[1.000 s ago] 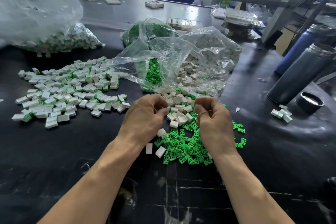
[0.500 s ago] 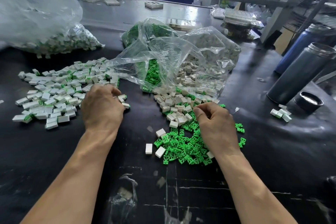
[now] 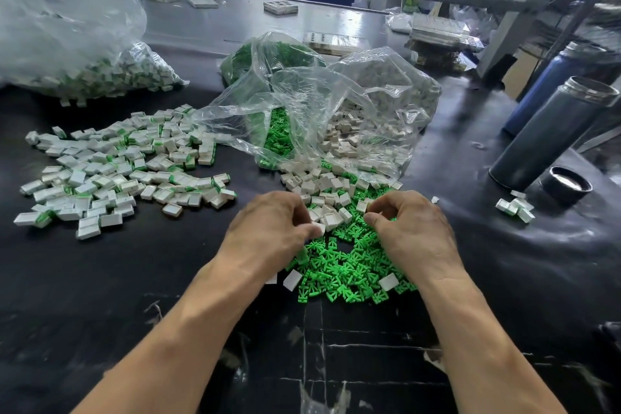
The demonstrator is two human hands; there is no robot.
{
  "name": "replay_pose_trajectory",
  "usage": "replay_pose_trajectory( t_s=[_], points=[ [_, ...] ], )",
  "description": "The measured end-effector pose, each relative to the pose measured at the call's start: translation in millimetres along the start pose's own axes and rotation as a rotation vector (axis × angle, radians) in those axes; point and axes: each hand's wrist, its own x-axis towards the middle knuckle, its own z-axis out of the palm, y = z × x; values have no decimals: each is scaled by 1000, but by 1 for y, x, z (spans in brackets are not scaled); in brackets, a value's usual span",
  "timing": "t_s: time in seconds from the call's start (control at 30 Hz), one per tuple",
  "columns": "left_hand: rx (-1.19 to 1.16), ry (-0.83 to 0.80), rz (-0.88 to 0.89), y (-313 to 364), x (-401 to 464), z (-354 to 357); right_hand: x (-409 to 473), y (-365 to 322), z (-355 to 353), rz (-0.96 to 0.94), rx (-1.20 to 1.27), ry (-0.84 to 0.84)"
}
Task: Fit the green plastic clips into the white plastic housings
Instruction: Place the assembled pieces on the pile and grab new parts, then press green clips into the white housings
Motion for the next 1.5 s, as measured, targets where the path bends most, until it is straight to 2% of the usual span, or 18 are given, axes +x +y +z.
replay_pose_trajectory(
  t_s=[0.33, 0.57, 0.77, 0.87, 0.97, 1.27, 1.5],
  points=[
    [186, -40, -93, 2, -6, -12, -2, -5, 9, 6, -81, -16],
    [121, -36, -67, 4, -7, -7, -1, -8, 16, -17, -116, -2],
    [110, -40, -21, 6, -8, -6, -2, -8, 19, -47, -86, 95],
    [77, -16, -12, 5, -8, -4, -4, -10, 17, -70, 13, 173],
    [-60, 42, 3, 4, -5, -2, -6, -12, 17, -114, 201, 188],
    [-587, 87, 84, 6, -1, -2, -7, -10, 26, -122, 690, 86],
    [-786, 77, 103, 6, 2, 0, -13, -17, 23, -105, 1004, -20]
  ],
)
